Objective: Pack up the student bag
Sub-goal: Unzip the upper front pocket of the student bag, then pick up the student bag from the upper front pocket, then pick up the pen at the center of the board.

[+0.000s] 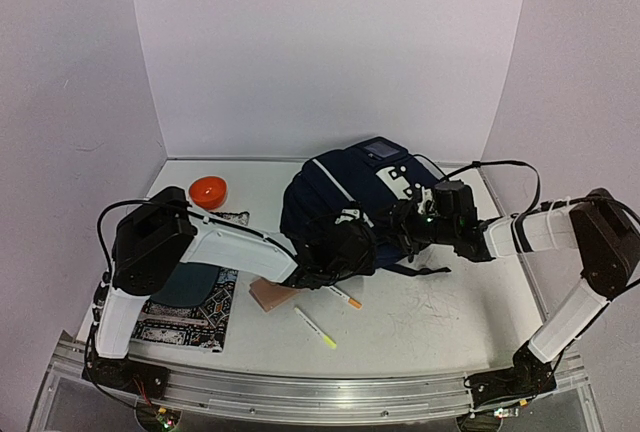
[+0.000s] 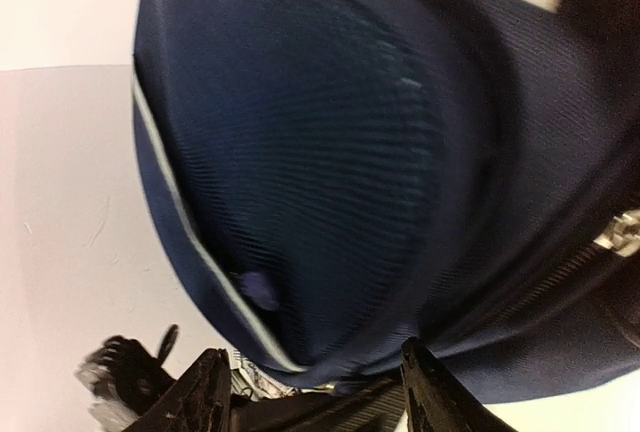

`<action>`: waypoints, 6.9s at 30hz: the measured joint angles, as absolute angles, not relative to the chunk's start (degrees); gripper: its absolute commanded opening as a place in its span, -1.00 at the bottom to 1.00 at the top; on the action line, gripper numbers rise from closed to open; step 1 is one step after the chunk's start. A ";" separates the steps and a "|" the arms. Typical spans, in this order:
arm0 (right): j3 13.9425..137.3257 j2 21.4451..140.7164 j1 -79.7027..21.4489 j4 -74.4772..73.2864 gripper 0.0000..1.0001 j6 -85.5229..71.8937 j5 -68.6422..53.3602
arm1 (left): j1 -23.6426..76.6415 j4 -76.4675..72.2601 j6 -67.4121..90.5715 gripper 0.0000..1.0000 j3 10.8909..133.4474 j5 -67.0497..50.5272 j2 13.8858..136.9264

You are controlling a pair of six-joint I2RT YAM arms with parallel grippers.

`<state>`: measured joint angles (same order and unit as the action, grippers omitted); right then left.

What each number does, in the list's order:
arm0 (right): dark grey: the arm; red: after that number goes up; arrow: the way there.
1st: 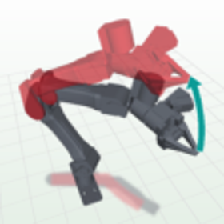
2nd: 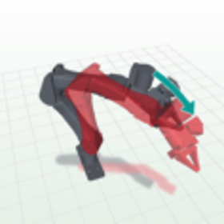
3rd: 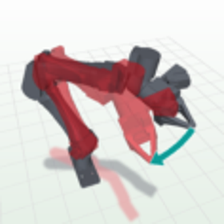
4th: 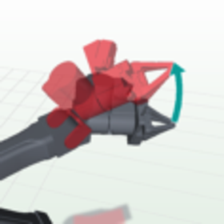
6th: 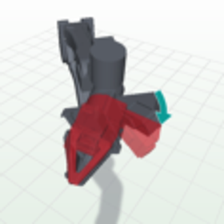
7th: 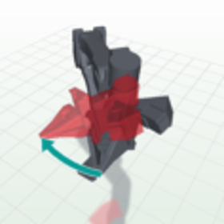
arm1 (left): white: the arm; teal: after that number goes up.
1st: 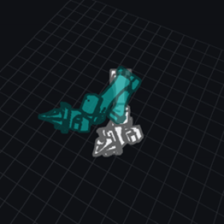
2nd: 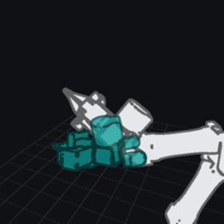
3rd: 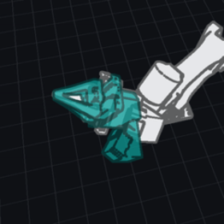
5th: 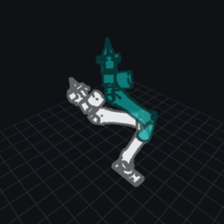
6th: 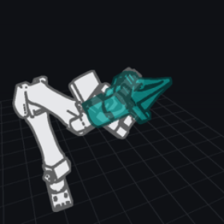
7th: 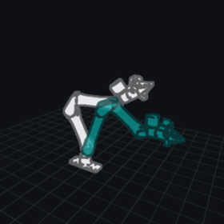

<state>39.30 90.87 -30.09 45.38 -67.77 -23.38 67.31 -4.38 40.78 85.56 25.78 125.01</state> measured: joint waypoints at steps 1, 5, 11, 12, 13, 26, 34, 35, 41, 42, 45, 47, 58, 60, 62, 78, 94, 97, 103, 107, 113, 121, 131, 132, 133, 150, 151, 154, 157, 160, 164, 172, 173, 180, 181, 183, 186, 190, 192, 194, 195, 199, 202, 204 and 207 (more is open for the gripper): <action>39.78 90.92 -30.11 45.48 0.19 -67.77 -23.57 | 67.31 -4.38 40.67 -1.00 85.56 25.75 124.98; 41.35 91.94 -30.29 45.58 0.16 -68.04 -24.08 | 67.29 -3.98 39.97 -1.00 85.23 25.42 124.03; 43.26 95.11 -30.75 45.41 -0.50 -69.69 -24.66 | 66.80 -2.40 38.26 -1.00 83.35 23.48 120.60; 43.42 95.46 -30.85 45.44 -0.67 -70.09 -24.67 | 66.62 -2.34 37.99 -1.00 83.14 23.17 120.20; 43.54 95.68 -30.91 45.51 -0.84 -70.39 -24.69 | 66.45 -2.20 37.70 -1.00 82.92 22.75 119.88; 42.23 92.02 -29.68 44.87 -1.00 -70.15 -28.29 | 63.48 -1.45 31.49 -1.00 75.80 13.50 111.67; 41.76 85.40 -23.18 33.86 -1.00 -60.81 -34.88 | 61.12 1.07 25.77 -1.00 75.55 5.29 107.58; 41.76 85.06 -22.51 32.59 -1.00 -59.70 -35.41 | 60.64 1.50 25.31 -1.00 75.55 4.77 107.48; 42.06 84.07 -20.30 26.25 -1.00 -53.31 -36.72 | 57.28 3.86 23.24 -1.00 75.55 4.29 106.96; 42.28 84.07 -20.08 25.39 -1.00 -52.27 -36.90 | 56.75 4.35 22.87 -1.00 75.55 4.36 106.68; 43.45 84.07 -19.26 22.50 -1.00 -49.06 -37.88 | 54.94 4.84 22.44 -1.00 75.27 4.42 106.05; 43.96 84.03 -18.29 20.67 -1.00 -46.77 -38.82 | 53.04 5.28 22.08 -1.00 74.71 4.49 105.25; 49.43 82.91 -14.92 7.38 -1.00 -34.83 -41.11 | 45.04 7.15 15.14 -1.00 78.93 1.71 106.79; 50.44 82.91 -14.66 5.45 -0.95 -33.20 -40.97 | 44.10 7.50 13.35 -1.00 81.68 1.12 109.12; 51.59 82.91 -14.52 3.40 -0.70 -31.34 -40.49 | 43.51 7.61 11.46 -1.00 83.72 -0.19 111.09; 73.19 77.92 -25.41 -13.97 0.35 -12.47 -19.69 | 45.16 5.06 12.60 -1.00 79.50 -5.42 107.69; 88.23 98.62 -42.35 -18.02 0.32 2.19 0.63 | 47.70 4.89 16.60 -1.00 79.46 -12.46 107.26; 89.70 100.86 -43.58 -18.34 0.28 4.37 3.55 | 47.70 4.89 16.74 -1.00 79.46 -13.00 107.26; 91.70 104.11 -44.33 -18.87 0.28 7.92 6.89 | 47.70 4.89 17.09 -1.00 79.46 -13.81 107.26; 91.77 105.18 -45.07 -19.26 0.20 9.43 8.87 | 47.70 4.89 17.75 -1.00 79.49 -14.30 107.26; 91.77 105.43 -45.53 -19.79 -0.64 10.93 11.18 | 47.70 4.85 18.02 -1.00 79.82 -14.85 107.26; 90.16 103.92 -45.98 -18.65 -1.00 13.77 10.95 | 47.45 4.46 17.98 -1.00 80.43 -12.90 107.28; 87.58 99.68 -45.32 -18.11 -1.00 16.20 7.64 | 45.85 6.91 17.23 -1.00 91.06 -11.17 114.54; 87.57 99.62 -45.21 -17.93 -1.00 16.28 7.66 | 45.71 7.06 17.17 -1.00 91.92 -11.34 115.64; 87.57 99.61 -45.05 -17.95 -1.00 16.35 7.68 | 45.69 7.23 17.16 -1.00 92.50 -11.43 116.34; 93.60 99.68 -43.45 -25.16 -1.00 12.88 7.65 | 40.12 8.02 17.75 0.41 82.35 -3.09 108.35; 94.12 99.79 -43.25 -25.53 -1.00 12.54 7.66 | 40.18 8.10 17.71 0.46 80.05 -2.80 106.00; 96.16 100.73 -42.91 -26.65 -1.00 11.50 7.68 | 40.83 8.90 16.83 0.55 74.14 -2.86 99.08; 98.32 102.18 -42.87 -27.88 -1.00 10.74 7.78 | 41.47 9.87 16.70 0.63 69.17 -3.37 94.29; 100.54 103.61 -42.87 -29.11 -1.00 10.57 7.91 | 42.45 11.65 16.60 0.68 65.12 -3.38 92.82; 102.50 104.82 -42.87 -30.19 -1.00 10.58 7.82 | 45.11 15.36 16.63 0.78 60.84 -2.73 92.88; 103.77 105.74 -42.78 -31.16 -1.00 10.36 6.87 | 53.51 19.66 18.44 0.80 60.16 -0.35 93.04; 103.77 105.79 -42.78 -31.16 -1.00 10.32 6.81 | 55.26 19.69 18.47 0.78 60.16 0.13 93.08; 103.77 105.85 -42.78 -31.18 -1.00 9.99 6.54 | 64.62 20.62 13.61 0.75 60.90 0.81 97.16; 103.77 105.86 -42.78 -31.18 -1.00 9.96 6.49 | 65.09 20.97 12.08 0.74 61.10 0.80 98.02; 103.77 105.86 -42.78 -31.18 -1.00 9.84 6.44 | 65.35 21.22 9.01 0.72 61.14 0.70 99.14; 103.77 105.86 -42.78 -31.18 -1.00 9.60 6.35 | 65.48 22.50 3.67 0.66 61.97 0.75 100.70; 103.77 105.86 -42.78 -31.16 -1.00 9.21 6.22 | 66.54 24.79 -4.14 0.62 64.97 1.43 104.57; 103.77 105.86 -42.78 -31.16 -1.00 9.09 6.20 | 67.50 26.02 -7.61 0.61 66.72 1.72 106.87; 103.74 105.86 -42.78 -31.16 -1.00 8.98 6.20 | 68.45 26.94 -10.50 0.59 68.36 1.70 109.00; 103.74 105.86 -42.78 -31.16 -1.00 8.93 6.20 | 68.85 27.37 -11.87 0.57 69.01 1.63 109.91; 103.74 105.86 -42.78 -31.16 -1.00 8.90 6.22 | 69.67 28.43 -15.52 0.30 70.74 1.02 111.20; 103.74 105.86 -42.78 -31.16 -1.00 8.88 6.22 | 69.65 29.20 -17.06 -0.10 72.27 0.31 112.53; 103.74 105.86 -42.78 -31.14 -1.00 8.88 6.22 | 69.65 29.50 -17.36 -0.34 73.29 0.02 113.42; 103.74 105.86 -42.78 -31.14 -1.00 8.89 6.22 | 69.65 29.57 -18.58 -0.57 74.24 -0.35 114.25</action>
